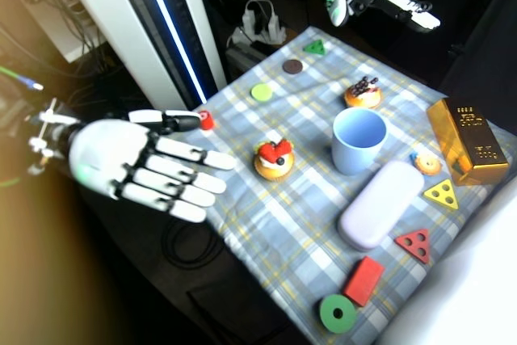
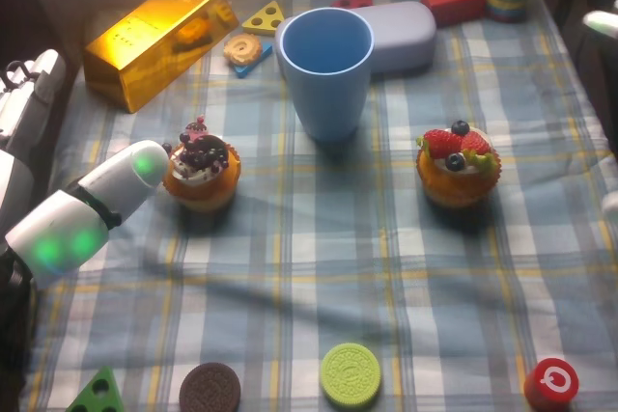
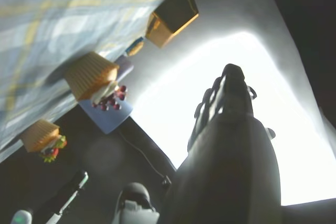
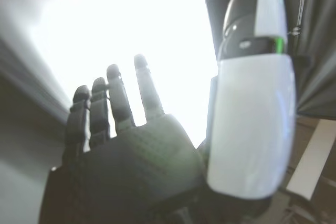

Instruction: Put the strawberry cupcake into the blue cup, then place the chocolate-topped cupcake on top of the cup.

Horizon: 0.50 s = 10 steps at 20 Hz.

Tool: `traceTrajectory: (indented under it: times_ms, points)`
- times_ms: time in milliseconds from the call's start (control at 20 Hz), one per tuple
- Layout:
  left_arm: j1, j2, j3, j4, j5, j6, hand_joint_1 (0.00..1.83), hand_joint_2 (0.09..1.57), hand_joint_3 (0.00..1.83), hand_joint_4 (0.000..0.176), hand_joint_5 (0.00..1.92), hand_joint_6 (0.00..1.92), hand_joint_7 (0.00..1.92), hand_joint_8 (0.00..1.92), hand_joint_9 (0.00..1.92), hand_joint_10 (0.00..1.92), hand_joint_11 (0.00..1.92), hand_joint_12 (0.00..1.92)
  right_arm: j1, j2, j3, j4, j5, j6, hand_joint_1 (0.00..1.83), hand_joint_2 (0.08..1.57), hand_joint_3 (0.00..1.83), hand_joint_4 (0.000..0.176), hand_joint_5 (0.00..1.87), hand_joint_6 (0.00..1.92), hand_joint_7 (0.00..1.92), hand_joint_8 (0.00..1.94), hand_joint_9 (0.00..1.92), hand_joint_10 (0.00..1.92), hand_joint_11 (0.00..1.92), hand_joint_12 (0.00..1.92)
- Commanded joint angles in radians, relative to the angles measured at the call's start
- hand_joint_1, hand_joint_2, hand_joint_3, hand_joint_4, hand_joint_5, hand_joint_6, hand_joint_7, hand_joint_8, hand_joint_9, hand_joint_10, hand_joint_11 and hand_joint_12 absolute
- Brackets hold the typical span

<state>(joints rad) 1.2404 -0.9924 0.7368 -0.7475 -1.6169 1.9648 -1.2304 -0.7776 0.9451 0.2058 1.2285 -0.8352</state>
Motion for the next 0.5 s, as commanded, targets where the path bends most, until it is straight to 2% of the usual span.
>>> traceTrajectory:
  times_ms: [0, 50, 100, 150, 250, 300, 350, 400, 450]
  points:
    - [-0.004, 0.009, 0.002, 0.044, -0.117, -0.002, 0.0, 0.89, 0.0, 0.001, 0.05, 0.01, 0.04, 0.0, 0.0, 0.0, 0.0, 0.0, 0.027, 0.001, 0.026, -0.019, 0.034, 0.062, 0.3, 0.92, 0.01, 0.129, 0.19, 0.01, 0.31, 0.01, 0.16, 0.0, 0.0, 0.0]
    - [-0.003, 0.009, 0.003, 0.041, -0.117, -0.002, 0.0, 0.9, 0.0, 0.0, 0.06, 0.01, 0.06, 0.01, 0.0, 0.0, 0.0, 0.0, 0.046, 0.001, 0.053, -0.052, -0.005, 0.113, 0.36, 0.93, 0.01, 0.107, 0.21, 0.01, 0.31, 0.01, 0.13, 0.0, 0.0, 0.0]
    - [-0.004, 0.009, 0.003, 0.04, -0.116, -0.001, 0.0, 0.88, 0.0, 0.012, 0.05, 0.0, 0.04, 0.0, 0.0, 0.0, 0.0, 0.0, 0.072, 0.004, 0.069, -0.083, -0.047, 0.134, 0.37, 0.92, 0.0, 0.101, 0.21, 0.01, 0.32, 0.01, 0.13, 0.0, 0.0, 0.0]
    - [-0.006, 0.01, 0.003, 0.04, -0.115, -0.001, 0.0, 0.88, 0.0, 0.012, 0.04, 0.0, 0.03, 0.0, 0.0, 0.0, 0.0, 0.0, 0.085, 0.006, 0.074, -0.096, -0.065, 0.134, 0.39, 0.92, 0.0, 0.086, 0.19, 0.0, 0.33, 0.01, 0.13, 0.0, 0.0, 0.0]
    - [-0.014, 0.011, 0.004, 0.042, -0.106, 0.004, 0.0, 0.87, 0.0, 0.017, 0.0, 0.0, 0.0, 0.0, 0.0, 0.0, 0.0, 0.0, 0.144, 0.005, 0.093, -0.158, -0.129, 0.145, 0.39, 0.93, 0.01, 0.085, 0.18, 0.0, 0.36, 0.02, 0.16, 0.01, 0.06, 0.03]
    - [-0.014, 0.011, 0.004, 0.042, -0.104, 0.004, 0.0, 0.86, 0.0, 0.009, 0.0, 0.0, 0.0, 0.0, 0.0, 0.0, 0.0, 0.0, 0.169, 0.004, 0.099, -0.181, -0.157, 0.15, 0.38, 0.93, 0.0, 0.1, 0.16, 0.0, 0.35, 0.01, 0.15, 0.01, 0.05, 0.02]
    - [-0.014, 0.011, 0.004, 0.042, -0.104, 0.004, 0.0, 0.86, 0.0, 0.0, 0.0, 0.0, 0.0, 0.0, 0.0, 0.0, 0.0, 0.0, 0.218, -0.004, 0.111, -0.238, -0.209, 0.158, 0.39, 0.95, 0.01, 0.095, 0.16, 0.0, 0.34, 0.0, 0.15, 0.01, 0.05, 0.03]
    - [-0.014, 0.01, 0.004, 0.042, -0.105, 0.004, 0.0, 0.88, 0.0, 0.0, 0.0, 0.0, 0.0, 0.0, 0.0, 0.0, 0.0, 0.0, 0.268, -0.016, 0.125, -0.292, -0.261, 0.168, 0.39, 0.95, 0.01, 0.117, 0.16, 0.0, 0.34, 0.0, 0.16, 0.01, 0.05, 0.02]
    - [-0.014, 0.01, 0.003, 0.041, -0.107, 0.004, 0.0, 0.87, 0.0, 0.0, 0.01, 0.0, 0.0, 0.0, 0.0, 0.0, 0.0, 0.0, 0.306, -0.028, 0.138, -0.333, -0.299, 0.184, 0.41, 0.94, 0.01, 0.124, 0.18, 0.01, 0.35, 0.01, 0.17, 0.01, 0.05, 0.03]
